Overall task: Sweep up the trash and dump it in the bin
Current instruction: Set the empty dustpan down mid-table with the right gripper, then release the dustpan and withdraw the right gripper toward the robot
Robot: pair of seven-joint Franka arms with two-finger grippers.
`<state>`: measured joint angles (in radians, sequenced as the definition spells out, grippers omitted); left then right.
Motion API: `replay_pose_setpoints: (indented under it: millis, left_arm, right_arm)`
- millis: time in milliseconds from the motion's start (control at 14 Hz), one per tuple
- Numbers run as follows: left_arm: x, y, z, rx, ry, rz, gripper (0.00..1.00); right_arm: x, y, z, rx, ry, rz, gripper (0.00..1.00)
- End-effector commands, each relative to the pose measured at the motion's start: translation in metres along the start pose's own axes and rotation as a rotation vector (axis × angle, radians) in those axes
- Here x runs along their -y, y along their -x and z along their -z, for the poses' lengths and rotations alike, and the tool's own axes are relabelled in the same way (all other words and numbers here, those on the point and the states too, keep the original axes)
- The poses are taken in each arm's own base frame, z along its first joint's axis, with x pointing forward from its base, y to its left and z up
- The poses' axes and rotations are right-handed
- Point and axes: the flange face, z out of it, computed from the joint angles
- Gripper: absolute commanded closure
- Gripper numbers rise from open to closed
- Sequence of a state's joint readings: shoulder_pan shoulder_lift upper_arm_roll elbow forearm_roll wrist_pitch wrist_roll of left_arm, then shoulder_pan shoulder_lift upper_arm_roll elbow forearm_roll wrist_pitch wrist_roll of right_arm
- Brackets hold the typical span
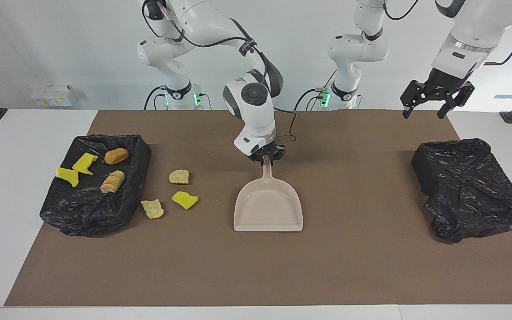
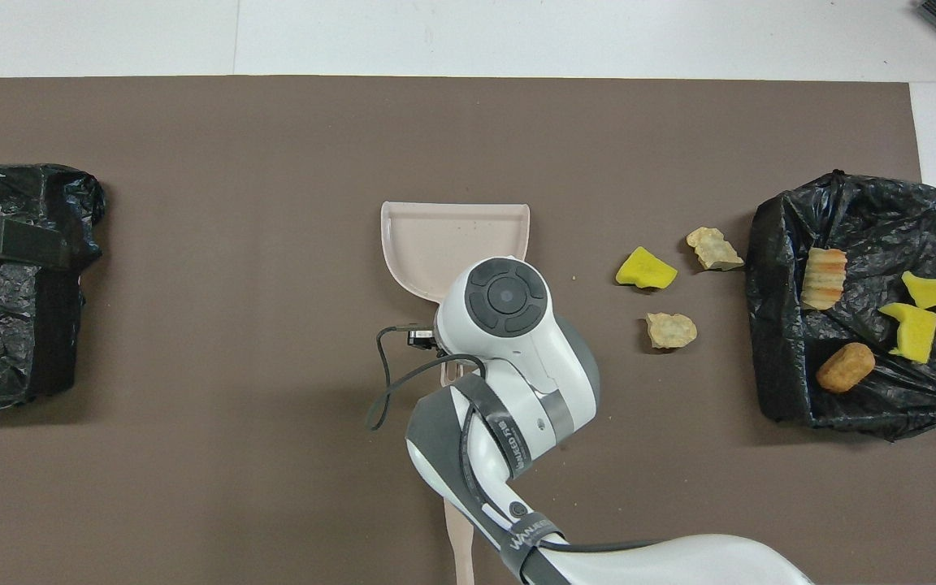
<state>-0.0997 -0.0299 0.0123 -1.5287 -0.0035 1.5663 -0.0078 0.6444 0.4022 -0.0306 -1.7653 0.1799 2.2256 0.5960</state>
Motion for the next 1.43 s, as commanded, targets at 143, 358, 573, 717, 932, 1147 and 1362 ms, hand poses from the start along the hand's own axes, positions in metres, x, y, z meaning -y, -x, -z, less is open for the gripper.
replay_pose_setpoints:
  millis: [143,358,573,717,932,1147,1362]
  left_arm:
    - [0.003,0.002,0.005,-0.003,-0.011,-0.003,0.0]
    - [0.006,0.003,0.005,0.002,-0.011,0.003,0.0]
    - [0.012,0.004,0.005,0.003,-0.012,0.009,0.0]
    - [0.011,0.003,0.005,0.0,-0.012,0.009,0.0]
    - [0.01,0.003,0.005,0.002,-0.012,0.012,0.0]
    - [0.003,0.004,0.004,0.005,-0.011,0.003,0.0]
    - [-0.003,0.007,-0.001,0.009,-0.009,-0.005,0.0]
  right_arm:
    - [-0.003,-0.007,0.008,-0.006,-0.019,0.007,0.0]
    - [-0.001,0.008,0.03,0.021,-0.012,0.021,0.0]
    - [-0.013,0.036,0.055,0.031,-0.012,0.031,0.0]
    - [-0.018,0.062,0.064,0.067,0.008,0.054,0.0]
    - [-0.011,0.099,0.068,0.095,0.023,0.087,0.0]
    - [-0.011,0.134,0.06,0.12,0.041,0.124,0.0]
    - [-0.015,0.175,0.051,0.148,0.059,0.16,0.0]
